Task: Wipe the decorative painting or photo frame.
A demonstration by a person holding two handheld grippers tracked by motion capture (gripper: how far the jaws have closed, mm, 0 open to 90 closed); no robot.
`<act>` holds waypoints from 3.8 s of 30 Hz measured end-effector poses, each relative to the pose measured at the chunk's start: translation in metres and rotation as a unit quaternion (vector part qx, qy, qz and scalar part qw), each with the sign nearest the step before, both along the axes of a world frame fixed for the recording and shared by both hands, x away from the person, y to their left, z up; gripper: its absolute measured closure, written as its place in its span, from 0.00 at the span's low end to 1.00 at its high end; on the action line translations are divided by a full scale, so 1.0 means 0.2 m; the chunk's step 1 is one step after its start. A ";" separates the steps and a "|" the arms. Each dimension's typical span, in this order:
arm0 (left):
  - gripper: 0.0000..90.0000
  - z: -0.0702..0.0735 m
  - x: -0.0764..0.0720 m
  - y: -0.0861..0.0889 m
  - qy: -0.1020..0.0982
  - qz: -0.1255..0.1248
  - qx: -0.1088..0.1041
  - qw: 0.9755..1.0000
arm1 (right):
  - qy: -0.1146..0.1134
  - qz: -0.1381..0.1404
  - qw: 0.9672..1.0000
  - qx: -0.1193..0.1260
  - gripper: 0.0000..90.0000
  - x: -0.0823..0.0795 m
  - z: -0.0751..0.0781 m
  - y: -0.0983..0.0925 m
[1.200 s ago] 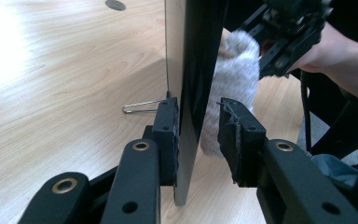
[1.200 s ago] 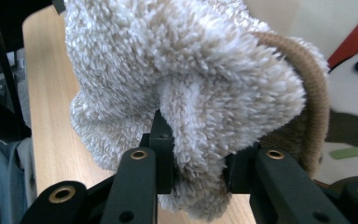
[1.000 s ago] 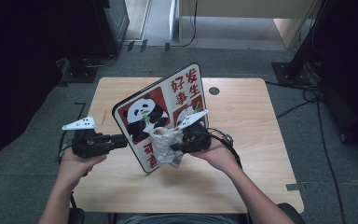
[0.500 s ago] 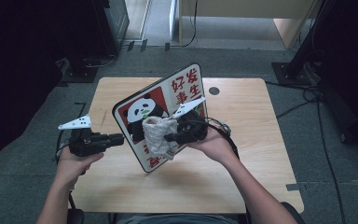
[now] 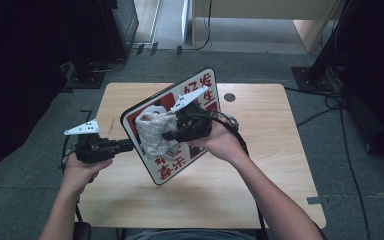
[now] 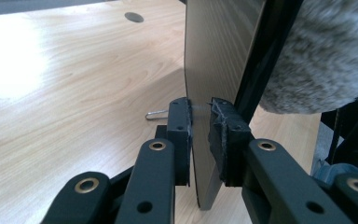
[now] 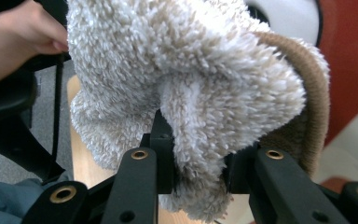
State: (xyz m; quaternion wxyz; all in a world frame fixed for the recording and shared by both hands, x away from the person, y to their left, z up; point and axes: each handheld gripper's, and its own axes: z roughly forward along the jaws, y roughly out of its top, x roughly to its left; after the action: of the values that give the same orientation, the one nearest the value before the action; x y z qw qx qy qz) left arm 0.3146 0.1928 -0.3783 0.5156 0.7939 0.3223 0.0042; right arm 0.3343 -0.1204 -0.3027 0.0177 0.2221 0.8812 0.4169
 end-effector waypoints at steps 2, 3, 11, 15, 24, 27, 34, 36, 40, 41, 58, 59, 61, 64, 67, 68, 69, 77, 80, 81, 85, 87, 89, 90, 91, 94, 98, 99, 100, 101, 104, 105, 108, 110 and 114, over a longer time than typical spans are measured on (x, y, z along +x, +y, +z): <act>0.88 0.00 0.01 0.00 -0.002 -0.002 -0.001 1.000 | -0.006 0.003 1.000 0.001 0.78 0.01 0.04 0.02; 0.88 0.00 0.01 -0.01 -0.002 -0.003 -0.001 1.000 | -0.008 0.004 1.000 0.001 0.78 0.01 0.06 0.02; 0.89 0.00 0.04 -0.04 -0.001 -0.010 -0.003 1.000 | -0.017 0.008 1.000 0.017 0.78 0.02 0.19 0.08; 0.89 0.01 0.04 -0.04 -0.010 -0.020 -0.008 1.000 | -0.016 0.002 1.000 0.009 0.78 0.04 0.21 0.13; 0.89 0.01 0.04 -0.04 -0.010 -0.021 -0.006 1.000 | -0.009 0.005 1.000 -0.001 0.78 0.06 0.16 0.15; 0.89 0.01 0.03 -0.04 -0.009 -0.021 -0.006 1.000 | -0.006 0.005 1.000 -0.004 0.78 0.06 0.16 0.16; 0.89 0.01 0.03 -0.04 -0.008 -0.020 -0.006 1.000 | -0.006 0.007 1.000 -0.012 0.78 0.05 0.14 0.17; 0.89 0.01 0.03 -0.04 -0.009 -0.019 -0.005 1.000 | -0.005 0.009 1.000 -0.013 0.78 0.05 0.13 0.17; 0.89 0.01 0.03 -0.04 -0.008 -0.019 -0.005 1.000 | -0.003 0.012 1.000 -0.017 0.78 0.05 0.11 0.17; 0.89 0.01 0.03 -0.04 -0.009 -0.018 -0.005 1.000 | -0.002 0.012 1.000 -0.018 0.78 0.05 0.11 0.18; 0.88 0.01 0.03 -0.04 -0.009 -0.017 -0.003 1.000 | 0.006 0.019 1.000 -0.024 0.78 0.03 -0.01 0.17; 0.89 0.02 0.03 -0.04 -0.009 -0.017 -0.002 1.000 | 0.006 0.018 1.000 -0.023 0.78 0.02 -0.02 0.17; 0.88 0.01 0.03 -0.04 -0.009 -0.017 -0.003 1.000 | 0.003 0.021 1.000 -0.022 0.78 0.02 -0.04 0.16; 0.88 0.01 0.03 -0.04 -0.009 -0.017 -0.002 1.000 | 0.006 0.020 1.000 -0.021 0.78 0.01 -0.07 0.16; 0.88 0.01 0.03 -0.04 -0.009 -0.018 -0.001 1.000 | 0.005 0.021 1.000 -0.020 0.78 0.01 -0.10 0.15; 0.89 0.01 0.03 -0.04 -0.009 -0.018 -0.002 1.000 | 0.006 0.021 1.000 -0.020 0.78 0.01 -0.11 0.15; 0.89 0.01 0.03 -0.04 -0.010 -0.018 -0.001 1.000 | 0.009 0.019 1.000 -0.021 0.78 0.00 -0.12 0.15; 0.88 0.02 0.03 -0.03 -0.011 -0.019 0.001 1.000 | 0.013 0.021 0.999 -0.024 0.78 -0.02 -0.20 0.14; 0.88 0.02 0.03 -0.03 -0.010 -0.020 0.002 1.000 | 0.016 0.021 0.999 -0.024 0.78 -0.02 -0.23 0.13; 0.88 0.02 0.03 -0.03 -0.010 -0.020 0.002 1.000 | 0.018 0.021 0.999 -0.024 0.78 -0.02 -0.24 0.13; 0.88 0.01 0.03 -0.03 -0.008 -0.020 0.000 1.000 | 0.019 0.023 0.999 -0.027 0.78 -0.03 -0.28 0.12; 0.88 0.01 0.03 -0.03 -0.009 -0.020 0.000 1.000 | 0.017 0.025 0.999 -0.026 0.78 -0.04 -0.30 0.12; 0.88 0.01 0.03 -0.03 -0.008 -0.021 0.000 1.000 | 0.016 0.026 0.999 -0.026 0.78 -0.04 -0.32 0.11; 0.88 0.01 0.02 -0.03 -0.009 -0.022 0.001 1.000 | 0.014 0.028 0.999 -0.025 0.78 -0.04 -0.33 0.11; 0.88 0.01 0.02 -0.03 -0.009 -0.022 0.001 1.000 | 0.014 0.028 0.999 -0.025 0.78 -0.05 -0.34 0.11; 0.88 0.01 0.02 -0.03 -0.009 -0.022 0.001 1.000 | 0.016 0.028 0.999 -0.027 0.78 -0.05 -0.37 0.10; 0.88 0.01 0.02 -0.03 -0.010 -0.023 0.001 1.000 | 0.017 0.029 0.999 -0.028 0.78 -0.06 -0.41 0.09; 0.88 0.01 0.02 -0.03 -0.010 -0.023 0.000 1.000 | 0.017 0.030 0.999 -0.028 0.78 -0.06 -0.42 0.09; 0.88 0.01 0.02 -0.03 -0.010 -0.023 0.000 1.000 | 0.019 0.028 0.999 -0.029 0.78 -0.07 -0.43 0.09; 0.88 0.01 0.02 -0.03 -0.010 -0.023 0.000 1.000 | 0.018 0.029 0.999 -0.029 0.78 -0.07 -0.44 0.09; 0.88 0.01 0.02 -0.03 -0.009 -0.023 0.000 1.000 | 0.019 0.029 0.999 -0.031 0.78 -0.08 -0.47 0.08; 0.88 0.01 0.02 -0.03 -0.009 -0.023 0.000 1.000 | 0.021 0.029 0.999 -0.031 0.78 -0.08 -0.49 0.08; 0.88 0.01 0.02 -0.03 -0.009 -0.023 0.000 1.000 | 0.021 0.027 0.999 -0.031 0.78 -0.09 -0.53 0.07; 0.88 0.01 0.02 -0.03 -0.009 -0.023 -0.001 1.000 | 0.019 0.025 0.999 -0.032 0.78 -0.10 -0.55 0.06; 0.88 0.01 0.02 -0.03 -0.009 -0.024 0.000 1.000 | 0.020 0.023 0.999 -0.041 0.78 -0.11 -0.60 0.06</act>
State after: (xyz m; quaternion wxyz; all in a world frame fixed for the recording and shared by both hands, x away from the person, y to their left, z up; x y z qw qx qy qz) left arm 0.3186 0.1862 -0.3762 0.5186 0.8012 0.2986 -0.0015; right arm 0.3120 -0.1089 -0.4219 -0.0006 0.2091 0.9027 0.3760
